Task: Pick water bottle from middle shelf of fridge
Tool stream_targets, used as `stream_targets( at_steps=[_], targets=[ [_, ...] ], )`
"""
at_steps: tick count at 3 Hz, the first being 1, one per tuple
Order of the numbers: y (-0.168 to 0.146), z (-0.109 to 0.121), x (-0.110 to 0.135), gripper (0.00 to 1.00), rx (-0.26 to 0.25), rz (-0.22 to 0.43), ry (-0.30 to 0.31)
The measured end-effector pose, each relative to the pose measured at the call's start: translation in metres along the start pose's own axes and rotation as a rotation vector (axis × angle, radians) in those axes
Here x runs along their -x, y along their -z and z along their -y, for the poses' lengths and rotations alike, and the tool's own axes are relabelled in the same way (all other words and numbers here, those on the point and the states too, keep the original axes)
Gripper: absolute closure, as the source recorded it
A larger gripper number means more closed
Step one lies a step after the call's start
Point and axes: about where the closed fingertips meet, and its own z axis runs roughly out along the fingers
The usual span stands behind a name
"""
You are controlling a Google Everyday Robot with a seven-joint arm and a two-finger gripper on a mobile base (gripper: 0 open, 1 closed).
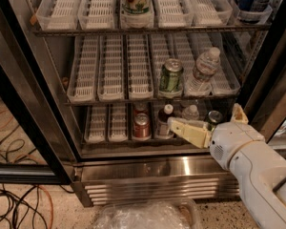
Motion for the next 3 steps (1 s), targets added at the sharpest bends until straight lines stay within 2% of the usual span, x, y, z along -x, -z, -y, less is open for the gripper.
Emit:
stream_targets(
  at_steps=[1,2,3],
  targets=[
    [-0.0255,0.0093,-0.0035,0.00,-0.032,0.035,-0.003],
    [-0.0265,0.0138,-0.0041,0.00,-0.047,0.041,0.023],
    [-0.0279,0.0136,-0.0034,0.00,-0.048,0.058,0.005]
  ],
)
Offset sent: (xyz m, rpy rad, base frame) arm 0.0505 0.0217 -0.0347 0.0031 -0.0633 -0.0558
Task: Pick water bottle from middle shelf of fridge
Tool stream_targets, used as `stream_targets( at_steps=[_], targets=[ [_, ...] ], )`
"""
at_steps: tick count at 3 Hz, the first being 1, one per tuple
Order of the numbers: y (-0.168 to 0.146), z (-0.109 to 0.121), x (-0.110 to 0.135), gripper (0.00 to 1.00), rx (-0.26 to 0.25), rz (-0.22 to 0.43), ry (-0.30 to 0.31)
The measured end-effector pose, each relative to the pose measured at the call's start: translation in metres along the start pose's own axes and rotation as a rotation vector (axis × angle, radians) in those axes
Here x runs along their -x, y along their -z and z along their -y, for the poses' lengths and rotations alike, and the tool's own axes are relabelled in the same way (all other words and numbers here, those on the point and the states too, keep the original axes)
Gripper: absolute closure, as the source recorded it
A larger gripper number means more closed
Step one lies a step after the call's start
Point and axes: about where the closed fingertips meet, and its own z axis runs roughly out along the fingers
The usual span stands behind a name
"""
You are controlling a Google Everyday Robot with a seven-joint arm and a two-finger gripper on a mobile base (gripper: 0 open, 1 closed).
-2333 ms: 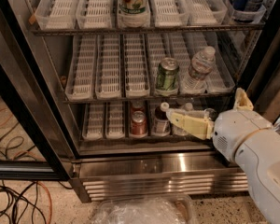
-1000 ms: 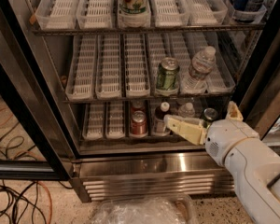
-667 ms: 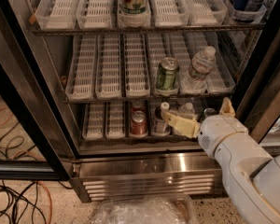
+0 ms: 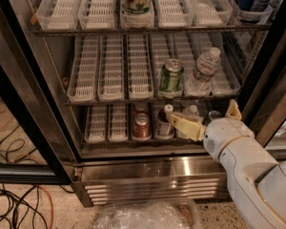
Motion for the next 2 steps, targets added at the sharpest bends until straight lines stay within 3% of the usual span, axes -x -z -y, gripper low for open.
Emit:
stream_targets(
  at_steps=[1,2],
  targets=[
    [-0.009,-0.005,-0.003,0.00,-0.015,0.037,-0.064],
    [-0.019,0.006,-0.009,0.00,-0.082,0.120,-0.039]
  ],
)
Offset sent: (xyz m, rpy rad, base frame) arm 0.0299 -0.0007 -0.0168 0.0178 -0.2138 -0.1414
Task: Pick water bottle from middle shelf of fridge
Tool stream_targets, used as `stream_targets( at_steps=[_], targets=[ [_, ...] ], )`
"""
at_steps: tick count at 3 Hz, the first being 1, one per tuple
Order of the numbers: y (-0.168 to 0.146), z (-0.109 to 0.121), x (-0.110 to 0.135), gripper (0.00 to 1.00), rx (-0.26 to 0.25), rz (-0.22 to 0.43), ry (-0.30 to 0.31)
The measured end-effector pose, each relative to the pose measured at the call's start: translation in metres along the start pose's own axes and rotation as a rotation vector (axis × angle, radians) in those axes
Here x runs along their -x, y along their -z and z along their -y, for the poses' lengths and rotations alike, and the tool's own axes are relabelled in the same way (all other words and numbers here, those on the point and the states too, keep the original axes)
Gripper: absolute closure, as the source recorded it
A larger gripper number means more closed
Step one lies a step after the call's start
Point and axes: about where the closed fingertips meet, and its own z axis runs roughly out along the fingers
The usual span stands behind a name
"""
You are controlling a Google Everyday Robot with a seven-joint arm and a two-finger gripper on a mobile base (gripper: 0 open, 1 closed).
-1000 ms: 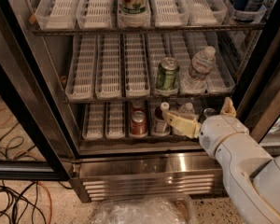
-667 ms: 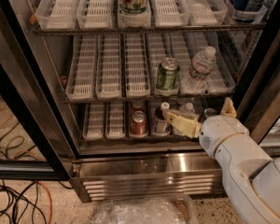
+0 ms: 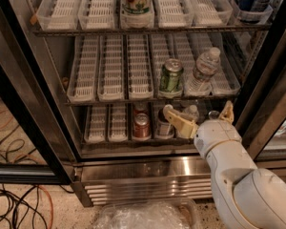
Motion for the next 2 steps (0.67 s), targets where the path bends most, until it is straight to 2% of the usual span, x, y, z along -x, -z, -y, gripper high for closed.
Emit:
stream_targets(
  at_steps=[1,2],
  targets=[
    [-0.0006,0.0002,-0.0016,0.00,0.000,-0.010,-0.011],
    [-0.0020,0.0022,0.0006,0.00,-0.022,0.013,0.003]
  ],
)
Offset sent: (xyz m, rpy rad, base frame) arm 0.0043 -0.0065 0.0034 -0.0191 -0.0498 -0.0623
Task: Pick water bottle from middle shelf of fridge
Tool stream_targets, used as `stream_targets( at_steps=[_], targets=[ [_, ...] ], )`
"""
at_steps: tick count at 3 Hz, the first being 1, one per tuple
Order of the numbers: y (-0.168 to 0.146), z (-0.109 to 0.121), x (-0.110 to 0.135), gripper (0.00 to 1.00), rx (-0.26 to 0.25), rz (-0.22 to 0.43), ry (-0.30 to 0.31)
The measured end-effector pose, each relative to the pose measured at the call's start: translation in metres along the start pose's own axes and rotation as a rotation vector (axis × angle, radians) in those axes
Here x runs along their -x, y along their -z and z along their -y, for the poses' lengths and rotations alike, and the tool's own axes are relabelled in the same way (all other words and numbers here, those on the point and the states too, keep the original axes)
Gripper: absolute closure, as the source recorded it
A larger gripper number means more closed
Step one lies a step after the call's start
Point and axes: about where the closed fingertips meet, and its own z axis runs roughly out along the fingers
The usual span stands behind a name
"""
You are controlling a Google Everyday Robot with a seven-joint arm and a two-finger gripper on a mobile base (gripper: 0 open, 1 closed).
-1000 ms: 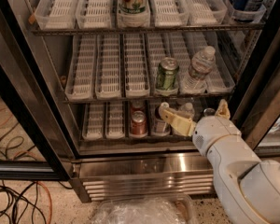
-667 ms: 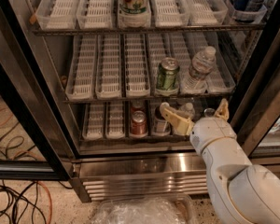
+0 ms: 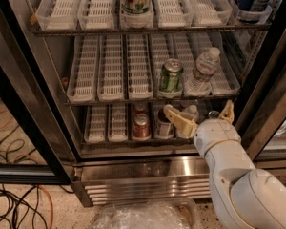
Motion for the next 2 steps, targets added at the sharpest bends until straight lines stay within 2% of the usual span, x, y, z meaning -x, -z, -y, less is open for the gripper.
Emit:
stream_targets(
  at_steps=[1,2],
  targets=[
    [0.0003,0.0035,0.0098,0.00,-0.067,0.047,0.090],
    [0.0004,0.0027,0.0094,0.00,-0.065,0.047,0.094]
  ],
)
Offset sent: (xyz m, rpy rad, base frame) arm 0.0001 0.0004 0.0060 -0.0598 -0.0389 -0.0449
